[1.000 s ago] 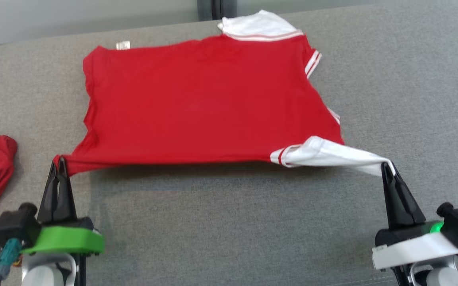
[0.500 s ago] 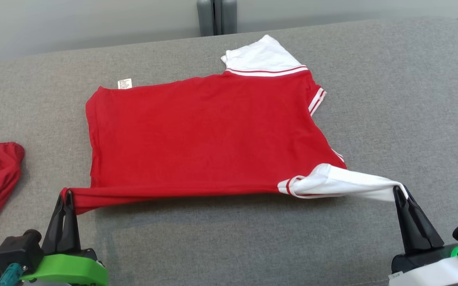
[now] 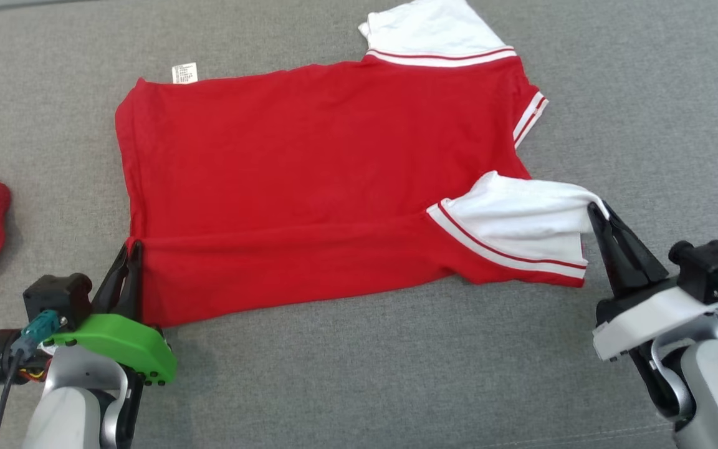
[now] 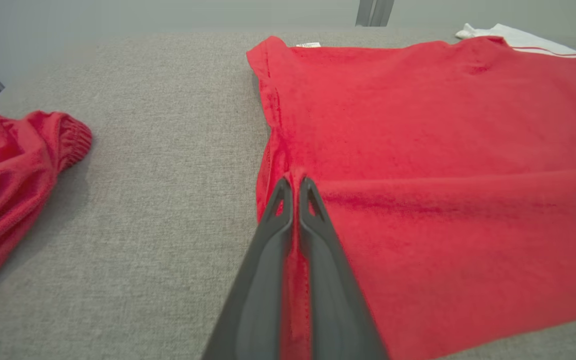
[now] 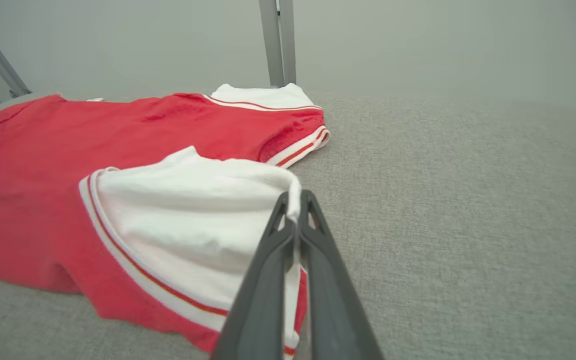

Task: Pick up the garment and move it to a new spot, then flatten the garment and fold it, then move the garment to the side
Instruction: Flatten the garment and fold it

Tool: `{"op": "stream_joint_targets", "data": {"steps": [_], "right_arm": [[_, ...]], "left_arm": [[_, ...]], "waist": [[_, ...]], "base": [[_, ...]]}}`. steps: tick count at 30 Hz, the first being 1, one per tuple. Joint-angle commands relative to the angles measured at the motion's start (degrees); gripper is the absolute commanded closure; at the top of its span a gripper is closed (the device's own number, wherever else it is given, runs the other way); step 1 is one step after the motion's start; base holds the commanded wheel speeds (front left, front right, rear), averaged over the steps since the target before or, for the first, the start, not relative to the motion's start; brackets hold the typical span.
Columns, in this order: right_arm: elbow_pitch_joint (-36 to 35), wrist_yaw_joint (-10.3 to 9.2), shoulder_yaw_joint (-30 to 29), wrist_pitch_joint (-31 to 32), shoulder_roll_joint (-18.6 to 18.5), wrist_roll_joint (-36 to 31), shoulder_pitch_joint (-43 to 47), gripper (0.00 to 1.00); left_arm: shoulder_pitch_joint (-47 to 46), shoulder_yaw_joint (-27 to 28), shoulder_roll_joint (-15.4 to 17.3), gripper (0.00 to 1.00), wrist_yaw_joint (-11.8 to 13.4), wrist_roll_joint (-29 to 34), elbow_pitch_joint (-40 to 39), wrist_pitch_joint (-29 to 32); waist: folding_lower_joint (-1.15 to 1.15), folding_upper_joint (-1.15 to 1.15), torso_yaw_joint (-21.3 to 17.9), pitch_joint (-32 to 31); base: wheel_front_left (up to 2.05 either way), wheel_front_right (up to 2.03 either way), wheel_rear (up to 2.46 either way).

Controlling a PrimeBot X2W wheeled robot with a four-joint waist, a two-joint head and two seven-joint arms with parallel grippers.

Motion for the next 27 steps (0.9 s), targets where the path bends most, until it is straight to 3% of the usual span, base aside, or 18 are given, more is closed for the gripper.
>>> {"op": "stream_joint_targets", "data": {"steps": [1,6,7,8,9,14,19,27], "right_arm": [[2.0,-0.08,1.0,-1.0,-0.6,0.9,-2.5,1.0],[9.1,-0.08,4.4,-3.0,-2.1,1.9,-8.2,1.0],[10.4,-0.08,4.7,-3.5,-2.3,2.1,-9.1,0.9],[11.2,-0.08,4.9,-3.9,-2.2,2.3,-9.7,0.52],[11.9,-0.08,4.9,-4.5,-1.8,2.4,-10.2,0.0],[12.0,-0.08,0.5,-6.2,0.5,1.0,-8.6,0.0],[6.6,-0.08,-3.8,-6.5,4.0,-1.9,-4.9,0.0],[-2.1,-0.08,-6.8,-6.2,7.7,-5.5,2.5,0.0]], "left_arm": [[-1.5,-0.3,0.6,1.0,-0.3,-0.5,1.2,-0.5],[-3.6,-1.7,0.9,1.0,-0.8,-1.0,4.9,0.0],[-4.0,-2.1,0.8,0.96,-1.0,-1.2,5.4,-0.2],[-4.5,-2.0,0.7,0.45,-0.9,-1.2,5.7,-1.0],[-4.6,-2.4,0.4,0.0,-1.0,-1.4,6.2,-1.5],[-4.5,-2.1,-1.2,0.0,0.3,-1.0,6.5,-8.3],[-2.5,-1.0,-2.9,0.0,3.0,-0.5,4.7,-14.7],[1.6,-1.7,-4.3,0.0,6.1,0.9,-0.3,-16.2]], "waist": [[0.0,0.0,1.2,2.5],[0.0,0.0,1.8,3.0],[0.0,0.0,2.0,3.0],[0.0,0.0,2.1,3.0],[0.0,0.0,2.3,2.8],[0.0,0.0,2.9,1.4],[0.0,0.0,2.5,-1.3],[0.0,0.0,1.6,-5.4]], "base": [[0.0,0.0,0.0],[0.0,0.0,0.0],[0.0,0.0,0.0],[0.0,0.0,0.0],[0.0,0.0,0.0],[0.0,0.0,0.0],[0.0,0.0,0.0],[0.0,0.0,0.0]]}}
